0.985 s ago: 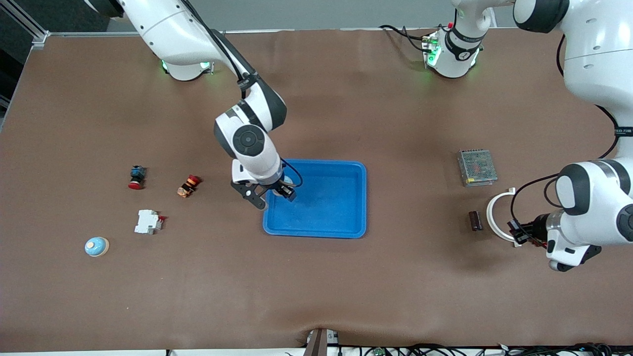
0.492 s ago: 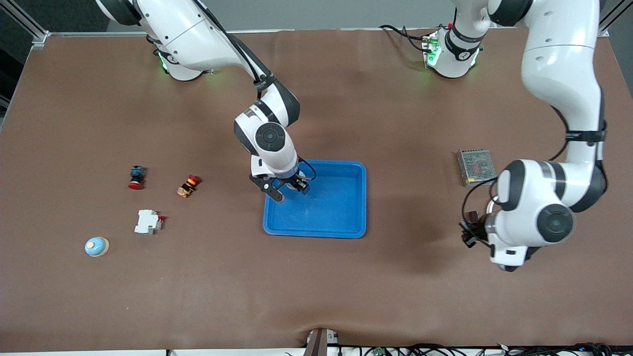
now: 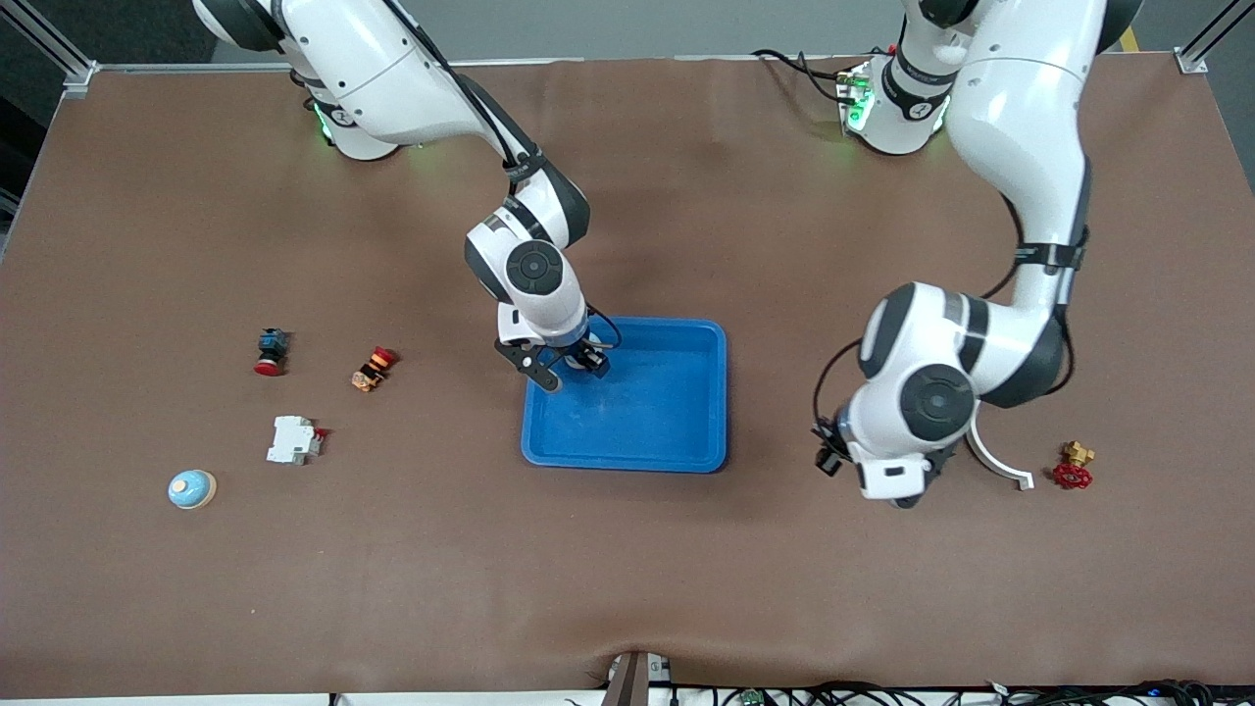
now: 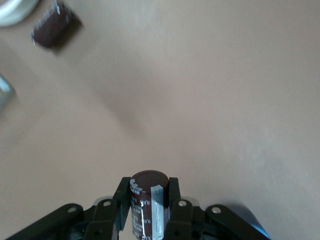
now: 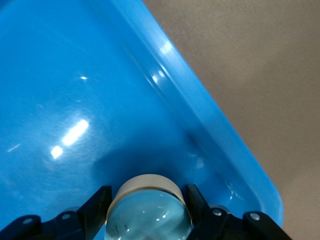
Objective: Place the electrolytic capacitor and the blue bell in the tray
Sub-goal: 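Move the bell and capacitor over the blue tray with both grippers, then open both grippers to drop the bell and capacitor into the tray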
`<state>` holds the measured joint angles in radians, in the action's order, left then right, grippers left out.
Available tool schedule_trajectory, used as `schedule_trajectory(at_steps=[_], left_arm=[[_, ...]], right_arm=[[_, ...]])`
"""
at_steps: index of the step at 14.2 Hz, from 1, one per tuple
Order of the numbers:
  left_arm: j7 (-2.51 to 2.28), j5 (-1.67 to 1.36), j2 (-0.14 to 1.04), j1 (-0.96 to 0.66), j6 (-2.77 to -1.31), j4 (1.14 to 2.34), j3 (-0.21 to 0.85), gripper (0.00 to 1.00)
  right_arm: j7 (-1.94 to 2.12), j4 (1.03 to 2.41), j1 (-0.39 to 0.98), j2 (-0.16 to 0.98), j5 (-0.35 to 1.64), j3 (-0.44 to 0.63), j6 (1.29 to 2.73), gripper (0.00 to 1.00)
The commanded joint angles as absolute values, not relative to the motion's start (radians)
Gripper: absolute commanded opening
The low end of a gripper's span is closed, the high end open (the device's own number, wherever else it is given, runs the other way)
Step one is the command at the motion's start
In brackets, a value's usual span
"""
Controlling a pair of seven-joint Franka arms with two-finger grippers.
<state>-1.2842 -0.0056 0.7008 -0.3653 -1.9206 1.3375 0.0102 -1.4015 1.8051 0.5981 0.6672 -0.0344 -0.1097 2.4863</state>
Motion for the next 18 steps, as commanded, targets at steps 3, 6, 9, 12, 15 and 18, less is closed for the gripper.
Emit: schedule_trajectory(at_steps=[3, 6, 9, 12, 15, 18], left_arm=[[-1.474, -0.024, 0.690, -0.474, -1.914, 1.347, 0.014, 0.00], [-1.545, -0.026, 0.693, -0.529, -1.960, 1.351, 0.014, 0.00], [-1.595, -0.026, 0.709, -0.569, -1.988, 1.365, 0.014, 0.00], [-1.644, -0.026, 0.735, -0.610, -2.032, 1.377, 0.014, 0.00], [-1.667, -0.025, 0.736, -0.641, -2.106, 1.443, 0.014, 0.00], [-1.681, -0.018, 0.739, -0.660, -2.126, 1.471, 0.014, 0.00]], right_arm=[[-1.414, 1.822, 0.614, 0.657, -0.040, -0.100, 2.502, 0.00], [-1.414, 1.824, 0.612, 0.658, -0.041, -0.097, 2.503, 0.00], [-1.414, 1.824, 0.601, 0.669, -0.060, -0.094, 2.517, 0.00], [-1.413, 1.822, 0.595, 0.675, -0.078, -0.094, 2.523, 0.00], [-1.417, 1.816, 0.591, 0.675, -0.074, -0.094, 2.523, 0.99], [-1.422, 1.809, 0.598, 0.670, -0.074, -0.095, 2.522, 1.00]])
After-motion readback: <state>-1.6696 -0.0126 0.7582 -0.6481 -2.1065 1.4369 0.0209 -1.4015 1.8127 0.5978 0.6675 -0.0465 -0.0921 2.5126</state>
